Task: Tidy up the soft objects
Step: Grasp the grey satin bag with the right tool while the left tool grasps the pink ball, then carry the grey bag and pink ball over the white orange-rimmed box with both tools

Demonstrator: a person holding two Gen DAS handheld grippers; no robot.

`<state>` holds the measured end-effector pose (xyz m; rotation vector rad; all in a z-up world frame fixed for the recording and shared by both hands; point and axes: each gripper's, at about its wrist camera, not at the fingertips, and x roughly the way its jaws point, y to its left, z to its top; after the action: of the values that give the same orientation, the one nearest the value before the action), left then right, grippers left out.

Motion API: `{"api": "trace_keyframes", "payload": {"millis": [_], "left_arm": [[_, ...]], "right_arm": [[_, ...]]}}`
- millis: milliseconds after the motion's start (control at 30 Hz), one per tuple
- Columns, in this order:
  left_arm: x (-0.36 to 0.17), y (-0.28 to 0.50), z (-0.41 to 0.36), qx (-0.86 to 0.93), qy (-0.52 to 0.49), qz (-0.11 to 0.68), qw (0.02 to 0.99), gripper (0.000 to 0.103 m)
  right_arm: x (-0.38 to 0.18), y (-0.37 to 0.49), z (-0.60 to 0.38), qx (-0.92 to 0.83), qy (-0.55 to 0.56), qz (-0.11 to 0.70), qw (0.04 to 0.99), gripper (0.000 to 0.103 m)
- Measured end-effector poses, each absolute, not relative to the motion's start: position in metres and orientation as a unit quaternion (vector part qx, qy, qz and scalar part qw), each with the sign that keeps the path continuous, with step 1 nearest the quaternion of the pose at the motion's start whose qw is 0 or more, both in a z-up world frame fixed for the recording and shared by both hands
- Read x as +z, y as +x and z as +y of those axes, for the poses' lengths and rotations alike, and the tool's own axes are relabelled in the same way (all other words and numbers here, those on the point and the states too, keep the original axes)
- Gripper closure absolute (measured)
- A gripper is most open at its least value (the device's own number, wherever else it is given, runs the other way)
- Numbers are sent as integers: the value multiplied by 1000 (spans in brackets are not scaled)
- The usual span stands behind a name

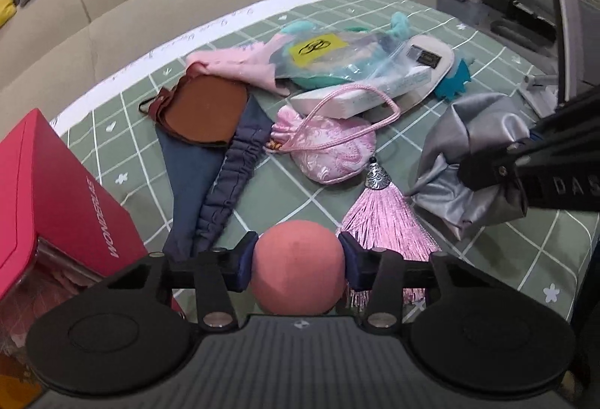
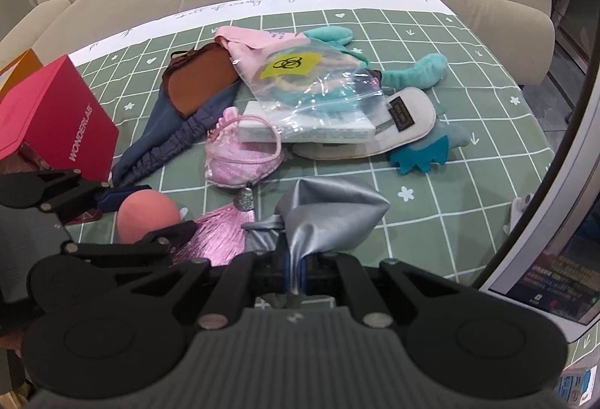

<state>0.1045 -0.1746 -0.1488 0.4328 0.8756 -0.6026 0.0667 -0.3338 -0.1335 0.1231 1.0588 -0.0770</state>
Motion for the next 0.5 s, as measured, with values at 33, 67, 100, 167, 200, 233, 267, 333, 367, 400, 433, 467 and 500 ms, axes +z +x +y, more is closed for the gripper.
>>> {"api": "trace_keyframes", "payload": {"millis": [33,67,100,167,200,233,267,333,367,400,433,467,500], "left_arm": [[-148,103,-173,-284,203,407,844,51],[-147,101,-172,-281,203,398,849,51],[-144,99,-172,-279,203,387,855,52],[-137,95,-169,-275,201,366,866,52],[-133,94,-169,-271,201,359,870,52],[-129,95,-169,-265,204,355,873,52],[-126,95,-169,-257,207,353,875,52],[-119,98,-168,-255,197,352,879,52],[-116,100,-166,-256,189,354,880,52],[-112,101,-164,-255,181,356,881,52],[-109,102,-162,-258,172,359,881,52],[-105,102,-161,-258,163,362,881,52],[-102,102,-160,-257,158,364,881,52]], "right_arm": [[-134,67,-335,-38,60,505,860,101],[-134,67,-335,-38,61,506,860,101],[-134,66,-336,-39,62,506,860,101],[-134,66,-336,-40,61,506,860,101],[-134,66,-336,-40,61,505,860,101],[-133,66,-336,-41,62,504,861,101],[-132,66,-336,-42,62,503,861,101],[-130,65,-337,-47,67,499,863,101],[-128,64,-338,-47,69,496,864,101],[-126,63,-338,-48,71,492,866,101],[-123,61,-338,-48,72,488,869,101],[-121,61,-338,-47,72,486,870,101],[-119,60,-338,-48,72,483,871,101]]}}
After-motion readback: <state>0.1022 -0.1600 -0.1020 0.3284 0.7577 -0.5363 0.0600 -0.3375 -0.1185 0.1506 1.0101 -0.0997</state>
